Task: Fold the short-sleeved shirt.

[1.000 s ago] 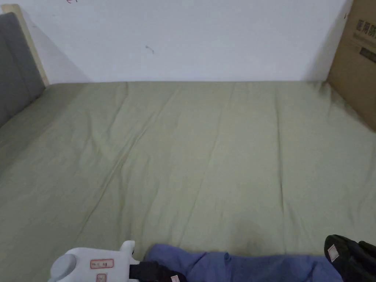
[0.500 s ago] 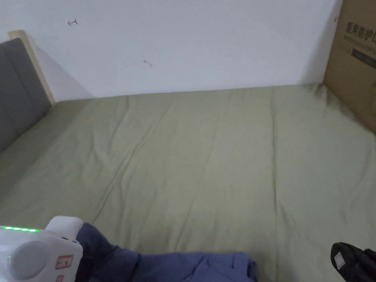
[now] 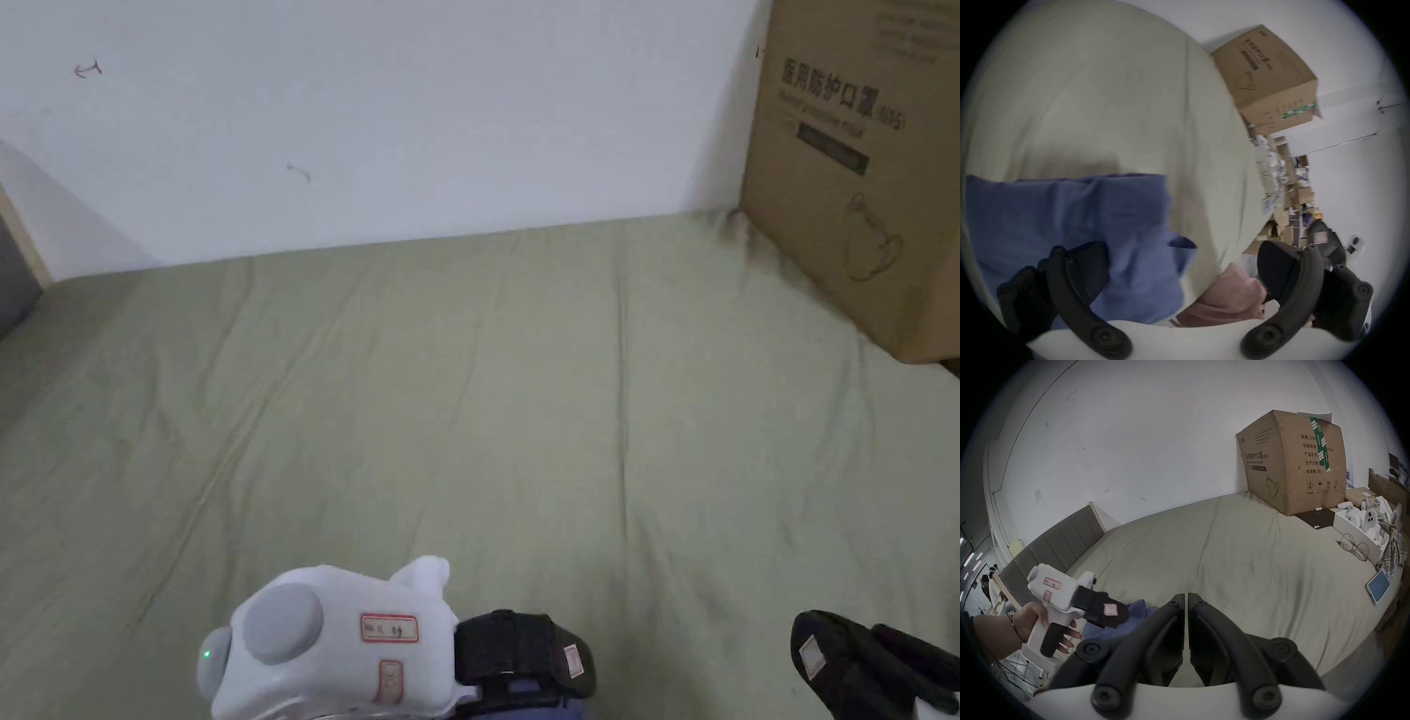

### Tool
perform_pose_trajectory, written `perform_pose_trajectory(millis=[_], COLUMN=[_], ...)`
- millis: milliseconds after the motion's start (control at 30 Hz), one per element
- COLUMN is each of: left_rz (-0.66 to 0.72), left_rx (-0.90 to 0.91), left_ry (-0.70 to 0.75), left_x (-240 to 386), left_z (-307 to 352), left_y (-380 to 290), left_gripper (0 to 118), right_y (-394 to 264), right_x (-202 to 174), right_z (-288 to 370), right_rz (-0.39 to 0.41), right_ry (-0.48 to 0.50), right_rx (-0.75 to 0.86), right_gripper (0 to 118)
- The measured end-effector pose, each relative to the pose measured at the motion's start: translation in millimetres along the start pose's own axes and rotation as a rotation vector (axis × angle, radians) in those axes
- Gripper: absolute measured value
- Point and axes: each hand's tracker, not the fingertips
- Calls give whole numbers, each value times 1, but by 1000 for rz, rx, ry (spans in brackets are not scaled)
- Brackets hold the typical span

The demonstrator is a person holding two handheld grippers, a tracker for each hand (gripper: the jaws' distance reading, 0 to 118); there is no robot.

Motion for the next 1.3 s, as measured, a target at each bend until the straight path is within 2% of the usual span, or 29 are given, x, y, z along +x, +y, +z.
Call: perform_pose_trajectory(millis=[133,200,233,267,300,333,367,500,633,733,800,867,933,1000,1100,1200,1300], left_rz=[-47,-72,-113,-161,-207,-256,-328,-348,-377,-427,-422,-276,-161,-250,-505,-678,-735], left_rx=[97,209,266,308,329,342,367,269,114,-65,-54,-22,-44,59,290,542,868], left_ry=[23,120,160,203,253,318,401,281,283,329,297,160,118,136,159,199,397], left_x=[-1,-2,-1,2,5,8,11,18,21,9,-2,-3,-7,6,46,79,98], left_z=[36,69,81,94,103,107,110,90,37,-19,-42,-54,-62,-55,-14,50,114], left_y=[-6,-10,-15,-19,-23,-29,-32,-39,-39,-45,-47,-44,-43,-43,-55,-71,-94], left_gripper=[118,117,113,100,70,22,3,4,4,3,2,2,2,2,2,2,2], right_y=[-5,-6,-6,-6,-6,-6,-5,-3,-3,-4,-4,-5,-7,-8,-4,11,30], right_x=[3,4,4,4,4,4,4,5,5,1,4,6,5,4,-1,-14,-34], right_z=[-7,-11,-12,-12,-12,-11,-11,-9,-5,-3,-1,-1,-1,0,7,17,34], right_rz=[-7,-20,-27,-32,-33,-33,-33,-26,-17,75,52,44,56,50,38,83,116], right_ry=[2,7,9,9,8,5,4,-4,-16,-64,-49,-49,-63,-61,-30,6,22], right_rx=[-15,-19,-17,-15,-12,-7,-4,-4,0,2,-2,-4,-9,-12,9,84,238], right_gripper=[3,3,3,3,3,3,3,3,3,3,3,3,3,3,3,3,3])
